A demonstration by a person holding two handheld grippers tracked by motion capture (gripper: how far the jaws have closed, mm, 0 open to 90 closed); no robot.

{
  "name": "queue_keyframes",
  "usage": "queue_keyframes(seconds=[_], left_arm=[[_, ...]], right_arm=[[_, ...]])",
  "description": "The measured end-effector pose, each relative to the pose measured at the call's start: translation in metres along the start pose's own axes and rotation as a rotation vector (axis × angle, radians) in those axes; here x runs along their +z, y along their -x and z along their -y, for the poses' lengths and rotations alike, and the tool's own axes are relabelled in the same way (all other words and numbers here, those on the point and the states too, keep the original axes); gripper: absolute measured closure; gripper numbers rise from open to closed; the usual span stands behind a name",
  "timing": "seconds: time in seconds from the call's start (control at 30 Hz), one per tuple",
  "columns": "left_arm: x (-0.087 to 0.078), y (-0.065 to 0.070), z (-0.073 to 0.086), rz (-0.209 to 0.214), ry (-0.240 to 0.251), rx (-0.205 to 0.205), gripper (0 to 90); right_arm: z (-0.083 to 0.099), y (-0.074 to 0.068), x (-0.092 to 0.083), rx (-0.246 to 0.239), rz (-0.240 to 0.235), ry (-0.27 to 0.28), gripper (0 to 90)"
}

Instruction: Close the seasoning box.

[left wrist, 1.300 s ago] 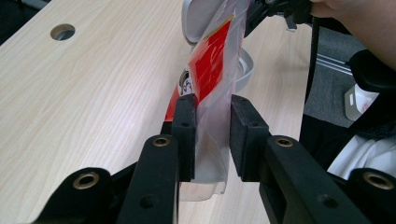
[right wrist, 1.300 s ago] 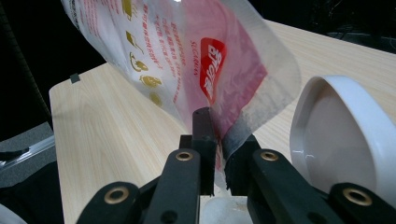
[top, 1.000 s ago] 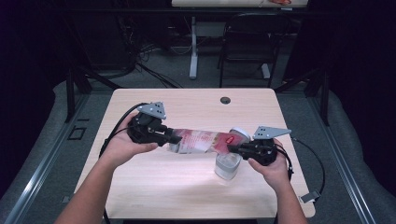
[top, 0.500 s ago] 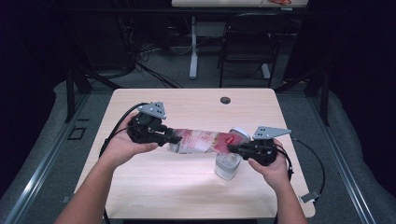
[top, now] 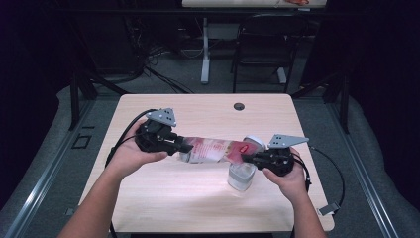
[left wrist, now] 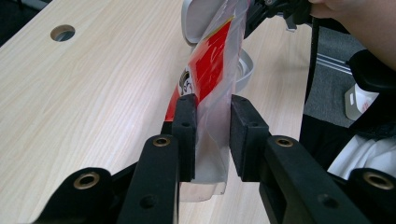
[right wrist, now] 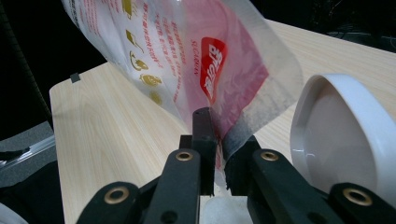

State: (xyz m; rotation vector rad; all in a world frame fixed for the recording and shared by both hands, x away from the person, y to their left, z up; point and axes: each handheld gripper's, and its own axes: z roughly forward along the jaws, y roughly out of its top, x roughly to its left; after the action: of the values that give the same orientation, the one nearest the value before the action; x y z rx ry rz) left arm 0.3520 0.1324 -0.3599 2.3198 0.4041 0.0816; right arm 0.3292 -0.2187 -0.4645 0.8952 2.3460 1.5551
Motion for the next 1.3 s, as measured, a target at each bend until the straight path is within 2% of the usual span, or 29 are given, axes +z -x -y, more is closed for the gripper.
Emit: queue_keyframes(seconds=[1.3], left_arm=[[-0.0003,0.0007,-0.0021,0.006,0.004,0.007,74.2]], right_arm=[[0.0001,-0.0001,-0.0001,-0.001,0.004,-0.003,84.6]])
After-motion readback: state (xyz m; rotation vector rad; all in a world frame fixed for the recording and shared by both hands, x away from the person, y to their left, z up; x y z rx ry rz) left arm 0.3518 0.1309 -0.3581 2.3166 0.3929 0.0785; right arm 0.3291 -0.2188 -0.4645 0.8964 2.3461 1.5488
